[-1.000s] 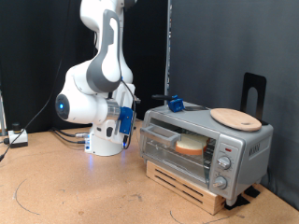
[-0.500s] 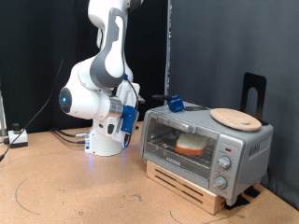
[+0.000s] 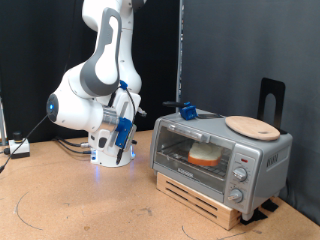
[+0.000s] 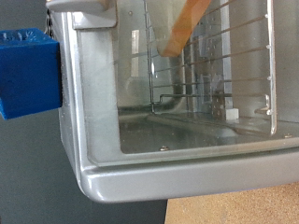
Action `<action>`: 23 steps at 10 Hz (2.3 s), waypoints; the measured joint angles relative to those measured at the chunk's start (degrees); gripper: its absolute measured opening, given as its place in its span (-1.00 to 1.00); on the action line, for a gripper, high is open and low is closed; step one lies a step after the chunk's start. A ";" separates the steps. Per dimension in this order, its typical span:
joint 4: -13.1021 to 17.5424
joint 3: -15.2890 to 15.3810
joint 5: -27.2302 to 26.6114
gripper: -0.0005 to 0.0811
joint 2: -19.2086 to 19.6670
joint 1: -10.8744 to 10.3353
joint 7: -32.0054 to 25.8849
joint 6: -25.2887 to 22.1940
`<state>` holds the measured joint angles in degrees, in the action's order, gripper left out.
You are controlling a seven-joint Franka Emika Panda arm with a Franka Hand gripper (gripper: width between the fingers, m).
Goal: Make a piece of toast with the oven
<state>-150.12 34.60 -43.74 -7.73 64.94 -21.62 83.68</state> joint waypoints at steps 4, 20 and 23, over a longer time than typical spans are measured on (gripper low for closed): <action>4.55 -0.47 1.13 0.99 3.80 0.51 -2.20 2.64; 28.45 1.05 -1.39 0.99 31.29 -5.95 8.55 8.29; 29.52 1.12 -2.83 0.99 32.86 -6.49 8.90 9.12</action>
<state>-120.60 35.72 -46.57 25.13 58.45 -12.73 92.80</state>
